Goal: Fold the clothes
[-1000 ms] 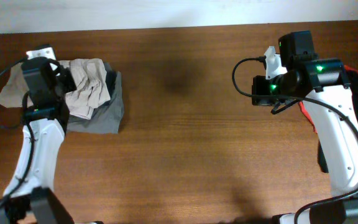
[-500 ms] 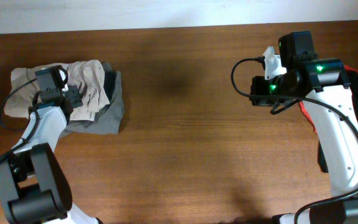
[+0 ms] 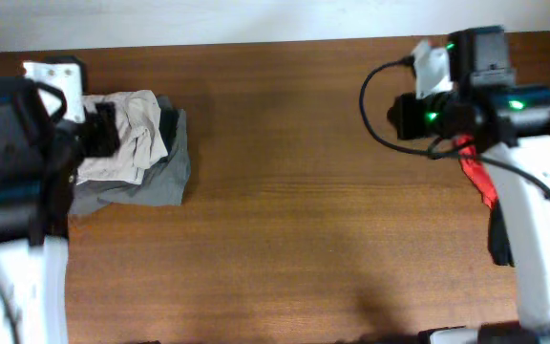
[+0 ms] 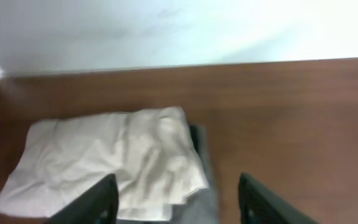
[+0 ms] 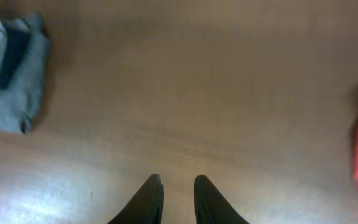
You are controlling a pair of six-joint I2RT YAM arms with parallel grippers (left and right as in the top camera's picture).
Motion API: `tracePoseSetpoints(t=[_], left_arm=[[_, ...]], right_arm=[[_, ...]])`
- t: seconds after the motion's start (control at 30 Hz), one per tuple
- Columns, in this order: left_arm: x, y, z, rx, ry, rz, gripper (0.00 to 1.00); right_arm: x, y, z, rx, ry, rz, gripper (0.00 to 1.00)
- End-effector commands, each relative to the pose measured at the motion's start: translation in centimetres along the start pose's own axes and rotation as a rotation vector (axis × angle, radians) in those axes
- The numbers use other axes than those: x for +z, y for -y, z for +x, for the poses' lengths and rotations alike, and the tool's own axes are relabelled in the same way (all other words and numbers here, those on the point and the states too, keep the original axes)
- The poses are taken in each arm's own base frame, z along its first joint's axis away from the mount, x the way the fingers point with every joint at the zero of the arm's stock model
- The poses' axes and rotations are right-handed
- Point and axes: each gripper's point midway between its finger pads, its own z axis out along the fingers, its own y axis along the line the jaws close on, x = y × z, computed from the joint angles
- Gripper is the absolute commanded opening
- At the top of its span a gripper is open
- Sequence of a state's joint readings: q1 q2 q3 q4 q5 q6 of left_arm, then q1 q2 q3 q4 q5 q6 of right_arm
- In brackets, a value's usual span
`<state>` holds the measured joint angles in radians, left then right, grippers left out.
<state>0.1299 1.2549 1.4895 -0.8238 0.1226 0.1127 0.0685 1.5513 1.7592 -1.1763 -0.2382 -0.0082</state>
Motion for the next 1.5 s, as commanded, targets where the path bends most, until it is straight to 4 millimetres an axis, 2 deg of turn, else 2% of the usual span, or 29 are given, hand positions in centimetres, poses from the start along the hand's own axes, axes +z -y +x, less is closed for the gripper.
tracePoseSetpoints(t=[0.0, 0.03, 0.07, 0.1, 0.2, 0.27, 0.4, 0.6, 0.73, 0.87, 0.9, 0.97, 1.1, 1.3, 1.47], left_arm=[[-4.8, 4.2, -0.7, 0.122, 0.073, 0.118, 0.71], [-5.9, 4.7, -0.7, 0.130, 0.088, 0.125, 0.81], [-6.8, 5.0, -0.6, 0.137, 0.100, 0.131, 0.99], [-7.7, 5.3, -0.6, 0.141, 0.112, 0.136, 0.99], [-9.7, 5.4, -0.1, 0.145, 0.132, 0.137, 0.99], [-10.6, 5.5, 0.0, 0.146, 0.143, 0.135, 0.99], [-11.3, 5.5, 0.6, 0.145, 0.137, 0.137, 0.99], [-11.2, 5.5, 0.8, 0.144, 0.127, 0.137, 0.99], [-11.2, 5.5, 0.8, 0.144, 0.127, 0.138, 0.99], [-11.2, 5.5, 0.8, 0.144, 0.127, 0.138, 0.99], [-11.2, 5.5, 0.8, 0.145, 0.127, 0.138, 0.99], [-11.2, 5.5, 0.8, 0.145, 0.127, 0.137, 0.99], [-11.2, 5.5, 0.9, 0.144, 0.125, 0.138, 0.99], [-11.2, 5.5, 1.3, 0.142, 0.108, 0.140, 0.99], [-11.2, 5.5, 1.3, 0.142, 0.108, 0.140, 0.99]], right_arm=[[-8.5, -1.7, -3.0, -0.117, 0.242, 0.026, 0.27], [-9.5, -1.9, -3.1, -0.124, 0.268, 0.027, 0.34], [-10.4, -2.1, -3.0, -0.129, 0.289, 0.028, 0.43], [-11.5, -2.4, -2.8, -0.134, 0.312, 0.029, 0.49], [-13.7, -3.0, -2.1, -0.143, 0.356, 0.030, 0.85], [-15.0, -3.3, -1.5, -0.148, 0.377, 0.030, 0.99], [-17.7, -3.9, -0.6, -0.163, 0.437, 0.034, 0.99], [-20.4, -4.6, 0.4, -0.178, 0.506, 0.036, 0.99], [-21.3, -5.0, 2.0, -0.178, 0.495, 0.025, 0.99], [-21.1, -5.5, 3.4, -0.175, 0.455, -0.003, 0.99], [-20.9, -5.4, 3.7, -0.171, 0.440, -0.003, 0.99], [-19.9, -5.1, 6.2, -0.144, 0.328, -0.003, 0.99], [-19.5, -3.4, 8.2, -0.131, 0.249, 0.092, 0.99], [-22.0, -1.1, 8.7, -0.130, 0.324, 0.258, 0.99], [-24.9, -1.7, 8.5, -0.287, 0.444, 0.309, 0.99]])
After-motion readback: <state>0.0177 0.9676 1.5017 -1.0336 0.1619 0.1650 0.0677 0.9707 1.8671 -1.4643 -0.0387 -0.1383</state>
